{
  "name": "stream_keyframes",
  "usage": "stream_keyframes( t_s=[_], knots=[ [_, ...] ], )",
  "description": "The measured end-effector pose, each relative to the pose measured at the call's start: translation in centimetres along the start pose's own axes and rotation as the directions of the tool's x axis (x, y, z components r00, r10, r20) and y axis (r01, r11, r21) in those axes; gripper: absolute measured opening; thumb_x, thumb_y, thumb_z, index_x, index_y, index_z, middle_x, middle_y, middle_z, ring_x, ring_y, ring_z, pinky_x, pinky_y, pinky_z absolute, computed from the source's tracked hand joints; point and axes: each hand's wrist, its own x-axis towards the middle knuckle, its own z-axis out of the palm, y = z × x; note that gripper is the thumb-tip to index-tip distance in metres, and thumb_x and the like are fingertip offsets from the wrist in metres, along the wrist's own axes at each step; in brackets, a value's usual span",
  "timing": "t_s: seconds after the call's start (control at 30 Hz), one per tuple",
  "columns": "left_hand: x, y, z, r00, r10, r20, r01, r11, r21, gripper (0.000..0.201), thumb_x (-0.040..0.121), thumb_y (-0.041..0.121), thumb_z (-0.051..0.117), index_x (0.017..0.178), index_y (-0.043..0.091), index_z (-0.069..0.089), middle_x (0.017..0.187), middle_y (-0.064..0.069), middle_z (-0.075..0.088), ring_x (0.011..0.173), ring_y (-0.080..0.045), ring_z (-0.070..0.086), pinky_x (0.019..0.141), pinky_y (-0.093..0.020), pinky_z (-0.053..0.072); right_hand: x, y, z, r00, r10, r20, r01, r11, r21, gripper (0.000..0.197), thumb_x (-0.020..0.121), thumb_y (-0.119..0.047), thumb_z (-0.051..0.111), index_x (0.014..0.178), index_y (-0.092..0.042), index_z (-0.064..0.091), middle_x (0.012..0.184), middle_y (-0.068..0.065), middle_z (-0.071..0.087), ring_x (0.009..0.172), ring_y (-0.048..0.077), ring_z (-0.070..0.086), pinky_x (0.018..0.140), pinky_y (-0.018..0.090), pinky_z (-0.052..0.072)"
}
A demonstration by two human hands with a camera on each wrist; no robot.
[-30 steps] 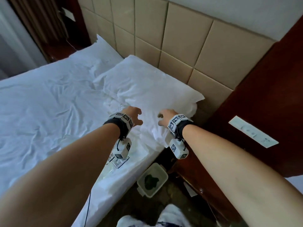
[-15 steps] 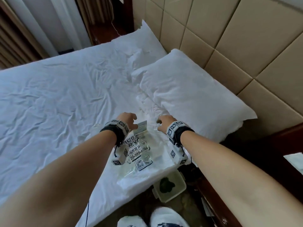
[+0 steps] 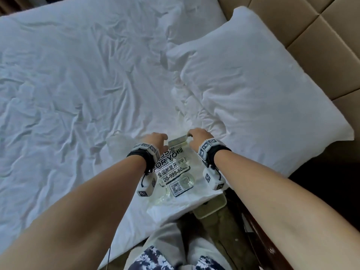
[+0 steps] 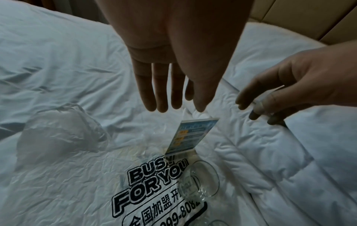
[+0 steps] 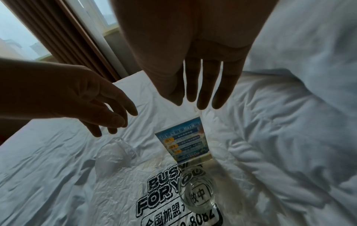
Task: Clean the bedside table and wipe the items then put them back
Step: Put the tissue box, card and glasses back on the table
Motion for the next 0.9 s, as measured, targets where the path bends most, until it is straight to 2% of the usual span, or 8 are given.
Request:
stream_keyframes(
  t_s=[0.2, 0.37, 0.5, 0.63, 0.73, 0.83, 0.9],
  knots=[
    [4.6, -1.1, 1.7, 0.998, 0.038, 0.057, -0.037, 0.999, -0.027, 0.042, 0.095, 0.039, 0.061, 0.134, 0.025, 0.057, 0.121, -0.002, 0.068, 0.107, -0.025, 0.065, 0.089, -0.034, 0.052, 5.0, 0.2, 2.0, 0.999, 0.047, 0.021, -0.047, 0.999, 0.002, 0.05, 0.086, -0.006, 0.056, 0.133, -0.024, 0.055, 0.133, 0.004, 0.05, 0.112, 0.03, 0.059, 0.094, 0.037, 0.049],
    [6.6, -1.1, 3.2, 0.995, 0.057, 0.088, -0.048, 0.994, -0.098, 0.034, 0.094, 0.038, 0.063, 0.125, 0.026, 0.066, 0.113, -0.007, 0.071, 0.1, -0.027, 0.067, 0.09, -0.04, 0.056, 7.4, 0.6, 3.3, 0.997, 0.069, 0.038, -0.066, 0.996, -0.062, 0.037, 0.09, -0.009, 0.055, 0.124, -0.023, 0.065, 0.125, 0.005, 0.058, 0.107, 0.03, 0.061, 0.089, 0.034, 0.049],
    [7.8, -1.2, 3.5, 0.992, 0.093, 0.081, -0.084, 0.991, -0.106, 0.021, 0.095, 0.028, 0.06, 0.109, 0.019, 0.074, 0.1, -0.01, 0.071, 0.089, -0.03, 0.067, 0.082, -0.036, 0.057, 8.5, 0.8, 3.8, 0.997, 0.075, 0.029, -0.073, 0.995, -0.075, 0.033, 0.09, -0.005, 0.051, 0.113, -0.019, 0.069, 0.119, 0.007, 0.063, 0.103, 0.028, 0.062, 0.083, 0.029, 0.047],
    [8.3, -1.3, 3.4, 0.995, 0.084, 0.06, -0.076, 0.99, -0.116, 0.022, 0.095, 0.018, 0.054, 0.091, 0.013, 0.076, 0.084, -0.011, 0.07, 0.077, -0.031, 0.066, 0.071, -0.034, 0.055, 9.1, 1.0, 4.0, 0.997, 0.07, -0.023, -0.072, 0.994, -0.079, 0.031, 0.094, -0.007, 0.049, 0.113, -0.019, 0.069, 0.118, 0.007, 0.065, 0.102, 0.027, 0.063, 0.083, 0.029, 0.047],
    [8.4, -1.5, 2.9, 0.996, 0.082, 0.038, -0.077, 0.99, -0.12, 0.024, 0.095, 0.014, 0.052, 0.087, 0.008, 0.074, 0.081, -0.013, 0.068, 0.076, -0.032, 0.065, 0.068, -0.033, 0.053, 9.3, 1.0, 3.8, 0.997, 0.061, -0.05, -0.064, 0.996, -0.056, 0.032, 0.094, -0.007, 0.051, 0.115, -0.02, 0.07, 0.119, 0.007, 0.066, 0.103, 0.028, 0.064, 0.084, 0.029, 0.048],
    [8.1, -1.3, 1.8, 0.995, 0.1, -0.007, -0.101, 0.99, -0.095, 0.024, 0.096, 0.017, 0.053, 0.086, 0.007, 0.073, 0.083, -0.014, 0.068, 0.079, -0.034, 0.064, 0.065, -0.032, 0.046, 8.8, 0.8, 2.8, 0.996, 0.056, -0.067, -0.057, 0.998, -0.018, 0.034, 0.093, -0.007, 0.054, 0.119, -0.024, 0.069, 0.119, 0.006, 0.067, 0.104, 0.028, 0.064, 0.085, 0.03, 0.049],
    [7.7, -1.0, 0.6, 0.992, 0.123, -0.041, -0.126, 0.989, -0.072, 0.023, 0.097, 0.019, 0.054, 0.088, 0.009, 0.073, 0.087, -0.014, 0.068, 0.084, -0.036, 0.065, 0.066, -0.033, 0.045, 8.0, 0.7, 1.9, 0.994, 0.061, -0.094, -0.06, 0.998, 0.01, 0.032, 0.094, -0.008, 0.055, 0.116, -0.024, 0.07, 0.115, 0.006, 0.069, 0.1, 0.027, 0.065, 0.081, 0.028, 0.049]
  ],
)
